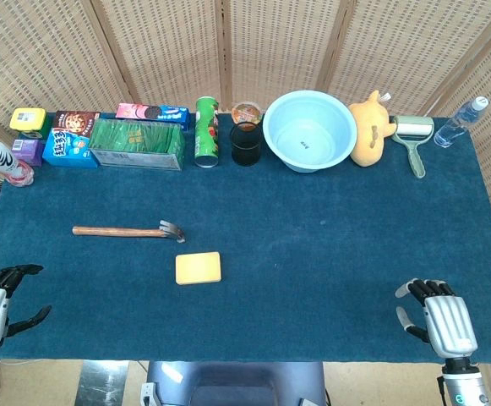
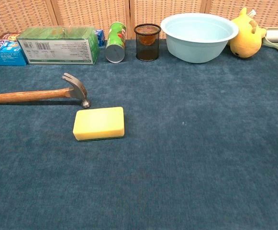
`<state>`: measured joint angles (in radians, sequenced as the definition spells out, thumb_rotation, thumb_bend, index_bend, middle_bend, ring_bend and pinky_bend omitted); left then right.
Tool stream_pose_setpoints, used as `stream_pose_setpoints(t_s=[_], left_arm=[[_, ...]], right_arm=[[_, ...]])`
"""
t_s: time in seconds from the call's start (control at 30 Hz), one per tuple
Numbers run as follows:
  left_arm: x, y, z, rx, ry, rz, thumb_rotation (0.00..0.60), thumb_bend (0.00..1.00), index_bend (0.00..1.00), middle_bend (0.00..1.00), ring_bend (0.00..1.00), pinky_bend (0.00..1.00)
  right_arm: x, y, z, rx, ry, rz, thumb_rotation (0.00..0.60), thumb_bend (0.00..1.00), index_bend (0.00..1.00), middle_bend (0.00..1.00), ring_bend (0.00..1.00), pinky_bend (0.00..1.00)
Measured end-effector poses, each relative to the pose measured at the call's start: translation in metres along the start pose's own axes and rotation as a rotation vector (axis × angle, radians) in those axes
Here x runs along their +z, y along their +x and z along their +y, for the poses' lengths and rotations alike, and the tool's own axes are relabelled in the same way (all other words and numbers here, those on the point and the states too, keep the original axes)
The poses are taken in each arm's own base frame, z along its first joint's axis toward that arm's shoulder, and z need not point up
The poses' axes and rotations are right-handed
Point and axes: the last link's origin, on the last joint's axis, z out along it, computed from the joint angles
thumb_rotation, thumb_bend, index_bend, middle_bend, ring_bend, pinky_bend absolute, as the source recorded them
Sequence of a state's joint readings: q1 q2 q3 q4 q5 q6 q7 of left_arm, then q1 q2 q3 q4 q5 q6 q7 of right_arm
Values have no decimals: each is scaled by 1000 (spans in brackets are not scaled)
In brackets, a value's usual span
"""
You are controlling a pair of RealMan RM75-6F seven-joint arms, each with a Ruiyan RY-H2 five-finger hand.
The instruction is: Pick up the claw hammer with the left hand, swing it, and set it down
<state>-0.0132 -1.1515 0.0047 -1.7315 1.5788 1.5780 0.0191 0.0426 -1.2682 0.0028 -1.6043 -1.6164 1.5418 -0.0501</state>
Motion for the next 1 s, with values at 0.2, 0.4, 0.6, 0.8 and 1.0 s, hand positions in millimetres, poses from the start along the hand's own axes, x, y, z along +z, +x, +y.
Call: stream_pose_setpoints(t_s=[0.2,0.4,0.6,0.8,1.0], left_arm=[[4,-5,0,1,-5,-29,600,212,283,344,297,288],[17,0,-4,14,-31,-30,600,212,283,344,297,288],[50,2,-13,36,-59,-73,600,212,284,344,297,312],[94,-4,-20,79,-90,-152,600,230,284,344,296,325],[140,-18,-15,115,-137,-233,600,235,283,344,297,324]], right_arm=[[-1,-1,2,9,-6,2,600,382,469,456,416,316],[-7,1,4,18,-9,17,600,382,469,456,416,316],[-15,3,9,30,-27,29,600,380,469,456,416,316],[-23,5,15,37,-52,41,600,381,469,456,416,316],[-31,8,21,40,-84,59,600,382,469,456,416,316]])
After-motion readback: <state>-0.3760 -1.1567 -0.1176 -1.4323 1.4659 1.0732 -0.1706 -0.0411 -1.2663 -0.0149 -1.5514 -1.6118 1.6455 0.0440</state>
